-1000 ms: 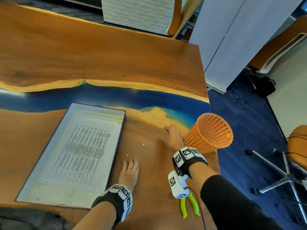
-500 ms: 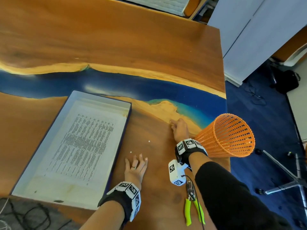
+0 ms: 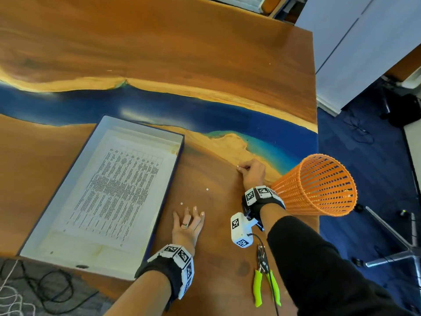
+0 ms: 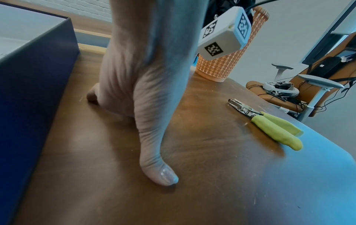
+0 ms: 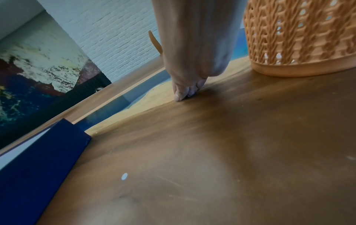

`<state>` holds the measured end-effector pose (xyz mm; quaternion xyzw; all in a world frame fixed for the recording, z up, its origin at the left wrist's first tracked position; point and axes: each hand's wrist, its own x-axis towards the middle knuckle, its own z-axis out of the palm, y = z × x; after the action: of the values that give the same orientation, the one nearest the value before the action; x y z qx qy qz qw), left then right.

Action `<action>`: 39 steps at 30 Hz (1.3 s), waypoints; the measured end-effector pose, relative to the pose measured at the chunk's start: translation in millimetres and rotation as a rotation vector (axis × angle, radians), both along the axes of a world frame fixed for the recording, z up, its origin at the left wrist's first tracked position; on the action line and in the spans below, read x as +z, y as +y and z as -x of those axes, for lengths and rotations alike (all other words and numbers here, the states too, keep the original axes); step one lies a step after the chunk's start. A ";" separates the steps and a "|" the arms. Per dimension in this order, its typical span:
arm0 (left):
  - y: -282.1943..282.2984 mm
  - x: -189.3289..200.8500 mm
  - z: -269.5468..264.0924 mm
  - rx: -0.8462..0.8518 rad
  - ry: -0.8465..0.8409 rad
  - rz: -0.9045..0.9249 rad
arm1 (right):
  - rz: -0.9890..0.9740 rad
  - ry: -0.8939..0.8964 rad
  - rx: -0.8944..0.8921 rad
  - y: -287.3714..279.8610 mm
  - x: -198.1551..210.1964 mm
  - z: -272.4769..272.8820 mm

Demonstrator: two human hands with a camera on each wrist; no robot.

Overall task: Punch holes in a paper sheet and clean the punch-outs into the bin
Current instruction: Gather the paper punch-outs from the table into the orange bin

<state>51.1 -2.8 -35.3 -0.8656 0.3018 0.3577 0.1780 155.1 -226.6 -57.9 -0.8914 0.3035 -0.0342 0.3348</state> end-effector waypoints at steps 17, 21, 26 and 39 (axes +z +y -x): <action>-2.2 2.3 0.8 -0.007 -0.006 -0.021 | 0.140 0.115 0.212 3.3 -0.2 -10.7; -2.4 3.1 0.5 -0.006 0.001 -0.027 | 0.218 0.202 0.228 12.0 -3.4 -10.0; -2.2 3.8 -0.7 -0.012 0.017 -0.046 | 0.284 0.268 0.273 13.5 -3.7 -7.1; 1.3 5.5 5.2 0.017 -0.049 0.013 | 0.015 0.089 0.112 1.9 26.2 13.5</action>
<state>45.9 -1.4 -29.8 -0.8778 0.2923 0.3357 0.1768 141.5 -224.7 -31.7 -0.9100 0.2676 0.0218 0.3158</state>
